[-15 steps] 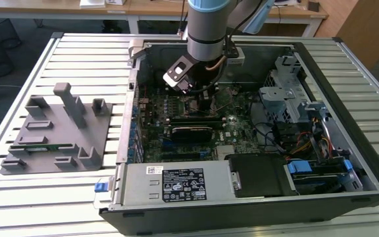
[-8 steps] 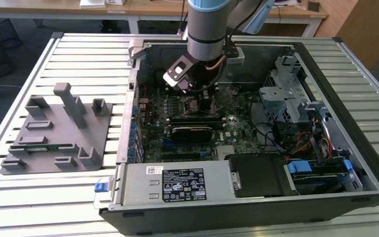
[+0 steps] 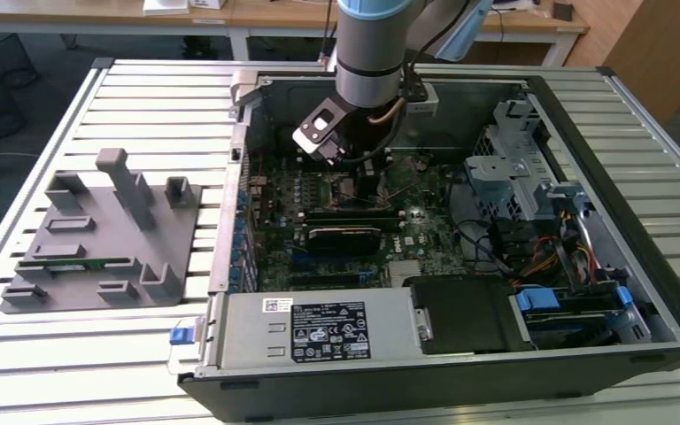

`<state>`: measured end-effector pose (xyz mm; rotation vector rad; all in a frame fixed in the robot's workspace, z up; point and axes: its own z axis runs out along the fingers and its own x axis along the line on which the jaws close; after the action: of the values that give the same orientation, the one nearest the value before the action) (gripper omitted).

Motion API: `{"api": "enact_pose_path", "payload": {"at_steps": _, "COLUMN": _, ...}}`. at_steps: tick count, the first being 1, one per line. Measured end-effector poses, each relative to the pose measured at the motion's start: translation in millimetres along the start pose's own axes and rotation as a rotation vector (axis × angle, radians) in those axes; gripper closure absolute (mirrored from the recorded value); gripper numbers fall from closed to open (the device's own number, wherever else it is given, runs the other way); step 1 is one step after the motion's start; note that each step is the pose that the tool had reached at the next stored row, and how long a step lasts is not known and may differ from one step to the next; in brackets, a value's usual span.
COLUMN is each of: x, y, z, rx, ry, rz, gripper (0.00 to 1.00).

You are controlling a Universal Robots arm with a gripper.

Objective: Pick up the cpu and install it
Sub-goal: 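Place the cpu into insertion slot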

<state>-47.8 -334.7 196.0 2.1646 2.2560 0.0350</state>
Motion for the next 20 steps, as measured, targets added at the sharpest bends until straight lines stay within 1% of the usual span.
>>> {"api": "enact_pose_path", "payload": {"at_steps": 9, "x": 0.4, "y": 0.9, "z": 0.2, "rx": 0.0000, "ry": -0.0001, "rz": 0.000, "gripper": 0.40}}
{"api": "enact_pose_path", "payload": {"at_steps": 13, "x": 0.4, "y": 0.9, "z": -0.7, "rx": 0.0002, "ry": -0.0021, "rz": -0.001, "gripper": 0.40}}
{"api": "enact_pose_path", "payload": {"at_steps": 15, "x": 0.3, "y": 0.9, "z": -1.9, "rx": 0.0004, "ry": -0.0033, "rz": -0.001, "gripper": 0.40}}
{"api": "enact_pose_path", "payload": {"at_steps": 20, "x": 0.4, "y": 1.0, "z": -6.4, "rx": 0.0017, "ry": -0.0033, "rz": -0.001, "gripper": 0.40}}
